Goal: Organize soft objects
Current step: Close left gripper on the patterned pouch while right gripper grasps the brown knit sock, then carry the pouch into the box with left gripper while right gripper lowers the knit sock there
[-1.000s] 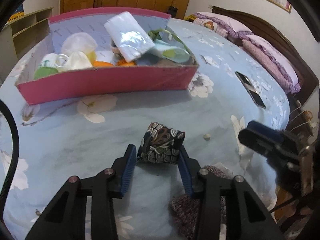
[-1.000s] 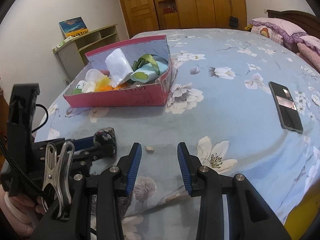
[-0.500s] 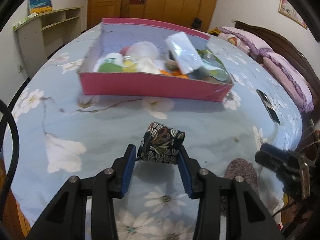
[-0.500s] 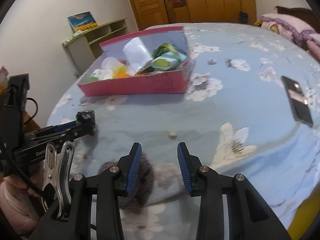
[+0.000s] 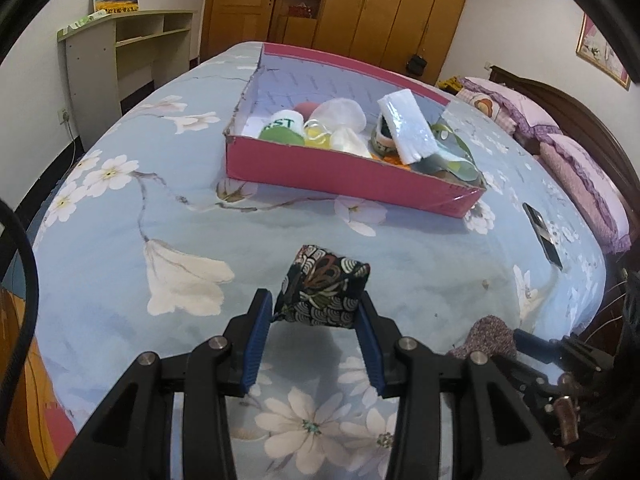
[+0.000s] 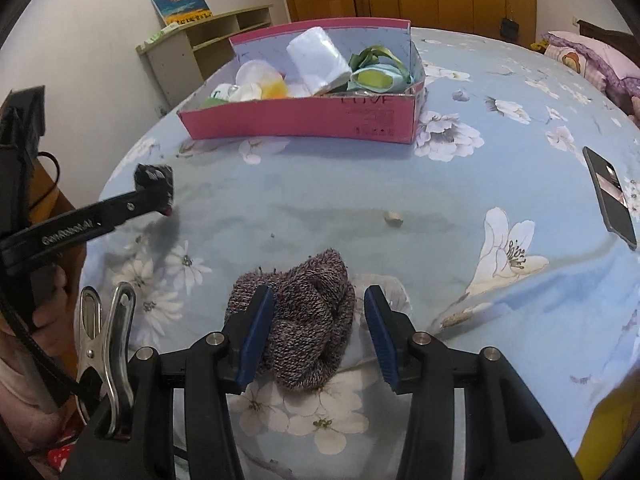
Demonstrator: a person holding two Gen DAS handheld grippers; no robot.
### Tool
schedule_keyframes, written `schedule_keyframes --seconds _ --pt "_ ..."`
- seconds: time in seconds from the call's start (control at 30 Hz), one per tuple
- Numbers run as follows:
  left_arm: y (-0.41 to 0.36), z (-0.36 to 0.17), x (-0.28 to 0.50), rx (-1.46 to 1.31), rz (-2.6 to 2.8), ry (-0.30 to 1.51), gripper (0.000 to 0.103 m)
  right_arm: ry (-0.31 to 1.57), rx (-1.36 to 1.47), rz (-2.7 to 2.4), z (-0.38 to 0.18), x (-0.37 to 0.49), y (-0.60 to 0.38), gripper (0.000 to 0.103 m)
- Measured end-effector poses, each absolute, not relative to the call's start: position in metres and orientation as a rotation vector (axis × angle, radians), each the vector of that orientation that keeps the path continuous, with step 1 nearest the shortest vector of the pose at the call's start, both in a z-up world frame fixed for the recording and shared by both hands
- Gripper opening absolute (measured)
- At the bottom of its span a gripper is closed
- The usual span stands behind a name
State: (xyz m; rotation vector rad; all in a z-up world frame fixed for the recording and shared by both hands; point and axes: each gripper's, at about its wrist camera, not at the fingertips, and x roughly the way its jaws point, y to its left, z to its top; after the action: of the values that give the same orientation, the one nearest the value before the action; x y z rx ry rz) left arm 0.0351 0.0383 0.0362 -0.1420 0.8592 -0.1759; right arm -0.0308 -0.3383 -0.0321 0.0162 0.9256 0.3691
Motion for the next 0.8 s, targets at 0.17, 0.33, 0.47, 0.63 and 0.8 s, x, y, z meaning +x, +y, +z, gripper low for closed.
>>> schedule_keyframes --seconds 0.17,0.33,0.47,0.63,0.8 --pt "0.039 0.036 0.029 -0.143 -0.180 0.857 0.044 0.953 0.081 0.396 -0.042 -0.032 -0.345 0.048" --pt "0.036 0.035 0.028 -0.143 -0.187 0.861 0.044 0.941 0.103 0.437 -0.042 -0.034 -0.346 0.026" --pt "0.034 0.036 0.029 -0.138 -0.192 0.859 0.044 0.903 0.074 0.455 -0.037 -0.039 -0.339 0.017" --pt "0.032 0.040 0.030 -0.138 -0.198 0.851 0.044 0.855 0.066 0.474 -0.021 -0.041 -0.338 0.016" --pt "0.030 0.048 0.032 -0.138 -0.200 0.839 0.044 0.809 0.058 0.476 -0.005 -0.039 -0.340 0.016"
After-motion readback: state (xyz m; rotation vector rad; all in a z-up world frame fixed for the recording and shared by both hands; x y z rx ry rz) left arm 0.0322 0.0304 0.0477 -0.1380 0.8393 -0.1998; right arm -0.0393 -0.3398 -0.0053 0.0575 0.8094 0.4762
